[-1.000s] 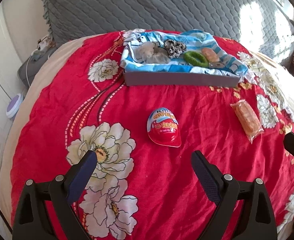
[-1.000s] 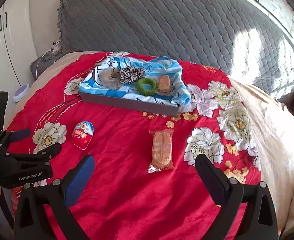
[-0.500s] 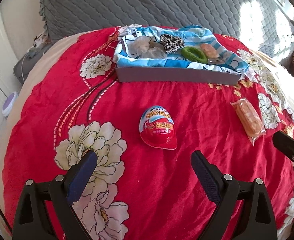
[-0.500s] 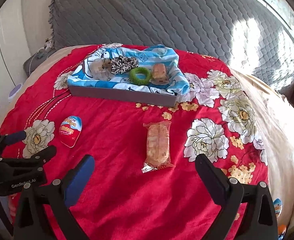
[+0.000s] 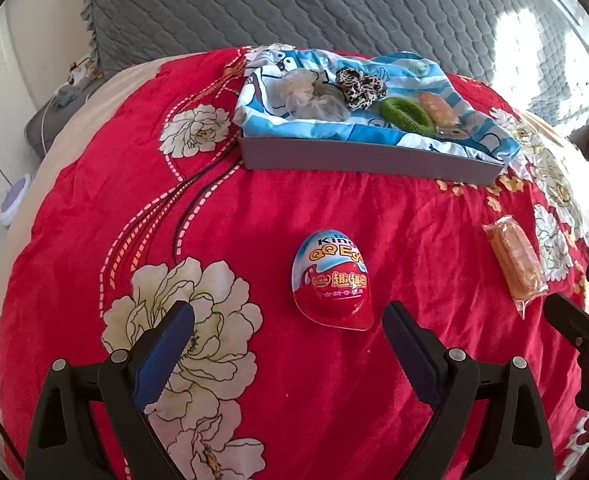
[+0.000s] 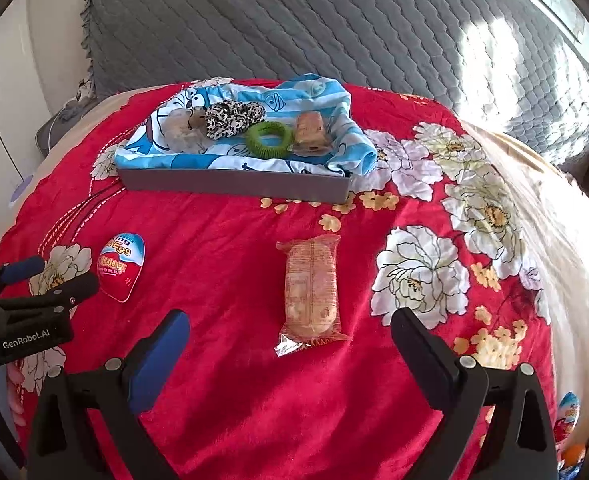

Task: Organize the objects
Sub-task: 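Move left tool to the Kinder egg while right tool moves to the wrapped pastry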

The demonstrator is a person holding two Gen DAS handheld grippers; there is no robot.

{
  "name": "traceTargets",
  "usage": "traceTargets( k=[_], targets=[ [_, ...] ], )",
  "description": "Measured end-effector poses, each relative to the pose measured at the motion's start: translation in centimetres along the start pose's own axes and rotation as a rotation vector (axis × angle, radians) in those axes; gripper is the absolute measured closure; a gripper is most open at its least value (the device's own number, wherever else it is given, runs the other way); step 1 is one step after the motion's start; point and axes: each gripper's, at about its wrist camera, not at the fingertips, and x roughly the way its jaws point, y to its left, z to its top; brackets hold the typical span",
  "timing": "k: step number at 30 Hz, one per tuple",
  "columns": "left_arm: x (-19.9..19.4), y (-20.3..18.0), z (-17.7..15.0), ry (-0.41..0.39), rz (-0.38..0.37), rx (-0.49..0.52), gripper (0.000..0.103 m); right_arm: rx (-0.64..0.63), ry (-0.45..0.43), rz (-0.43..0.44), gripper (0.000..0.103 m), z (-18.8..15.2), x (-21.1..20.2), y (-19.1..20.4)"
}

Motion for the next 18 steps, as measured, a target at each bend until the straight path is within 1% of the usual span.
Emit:
traceTargets(
  k=[3,6,8,10,18],
  targets=[
    [0.0,0.0,0.1,0.001,-0.014,-0.006,0.008,0.015,0.006,0.006,0.002,0.0,0.5,0.0],
    [-0.1,-0.4,-0.1,-0.007,-0.008,0.008,0.008,0.021,0.023,0.016,0.002,0.1,1.0,0.2],
    [0.1,-0.6,-0.2,0.006,-0.018,0.014,0.008,0.029,0.022,0.023,0.002,0.0,1.2,0.3],
    [0.1,-0.9,-0.2,0.002,-0.006,0.036,0.008,0.032,0.023,0.024,0.002,0.1,1.2,0.3],
    [0.4,-1.4,0.3,-0.009,-0.008,0.052,0.008,0.023,0.034,0.010,0.002,-0.1,1.9,0.1]
  ],
)
